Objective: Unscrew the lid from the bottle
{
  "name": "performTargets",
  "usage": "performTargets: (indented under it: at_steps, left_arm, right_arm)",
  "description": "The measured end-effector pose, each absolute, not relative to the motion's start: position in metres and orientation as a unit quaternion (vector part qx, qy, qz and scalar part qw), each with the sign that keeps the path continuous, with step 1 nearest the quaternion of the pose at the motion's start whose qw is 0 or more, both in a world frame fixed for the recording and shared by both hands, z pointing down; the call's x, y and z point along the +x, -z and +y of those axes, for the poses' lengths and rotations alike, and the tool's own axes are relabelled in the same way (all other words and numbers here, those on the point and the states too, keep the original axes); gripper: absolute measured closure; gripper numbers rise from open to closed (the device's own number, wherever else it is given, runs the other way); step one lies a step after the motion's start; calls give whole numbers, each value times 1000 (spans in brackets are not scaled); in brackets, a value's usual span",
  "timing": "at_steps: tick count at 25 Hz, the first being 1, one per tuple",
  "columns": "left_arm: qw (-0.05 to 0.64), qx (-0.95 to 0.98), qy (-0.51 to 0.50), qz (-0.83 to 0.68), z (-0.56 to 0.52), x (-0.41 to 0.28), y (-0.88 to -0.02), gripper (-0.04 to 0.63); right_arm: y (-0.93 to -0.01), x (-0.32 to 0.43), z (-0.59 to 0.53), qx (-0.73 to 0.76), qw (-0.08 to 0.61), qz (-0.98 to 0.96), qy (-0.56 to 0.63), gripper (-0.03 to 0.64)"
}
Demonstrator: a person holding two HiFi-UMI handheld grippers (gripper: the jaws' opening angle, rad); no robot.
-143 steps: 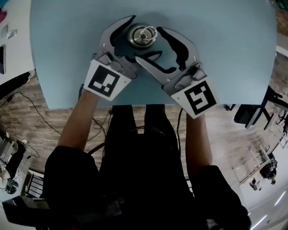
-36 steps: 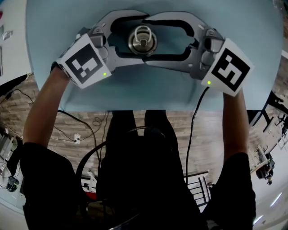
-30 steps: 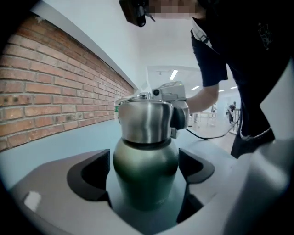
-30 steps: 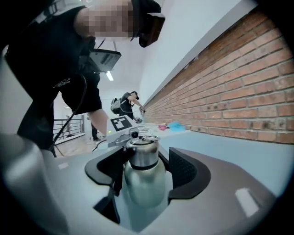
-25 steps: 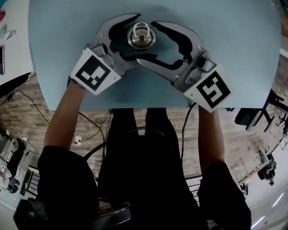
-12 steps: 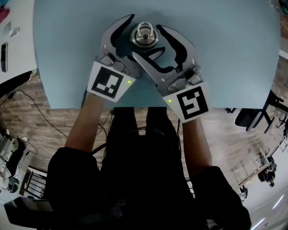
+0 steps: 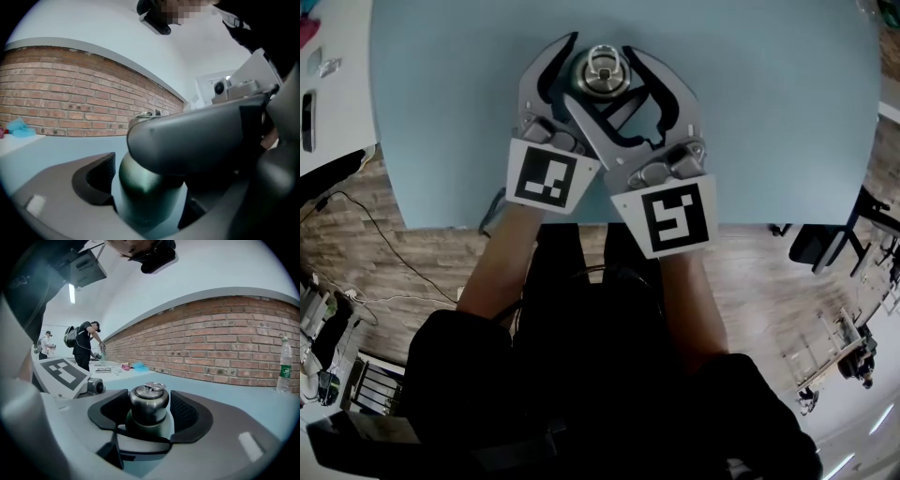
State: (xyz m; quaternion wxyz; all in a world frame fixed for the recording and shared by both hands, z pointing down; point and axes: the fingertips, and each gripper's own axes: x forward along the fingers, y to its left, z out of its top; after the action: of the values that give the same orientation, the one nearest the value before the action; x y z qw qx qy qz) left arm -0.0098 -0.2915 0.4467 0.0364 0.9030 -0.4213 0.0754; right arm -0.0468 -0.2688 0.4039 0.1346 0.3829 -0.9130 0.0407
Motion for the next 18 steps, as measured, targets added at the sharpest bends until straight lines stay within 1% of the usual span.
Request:
performTargets:
  at_steps: [2,3,18]
  left_arm:
    - [27,906,-88,-414,-290,-7,-447,222]
    - [24,907,-90,-412,-290,-6,-447,229]
    - [14,932,-91,-350,-285,-2,-444,221]
  right_arm:
    - [-406,-47,-270,383,147,-911,-34,338]
    - [-407,-47,-271,382,150,-911,-32,350]
    - [-406,-48,-265,289,148,-945,-28,354]
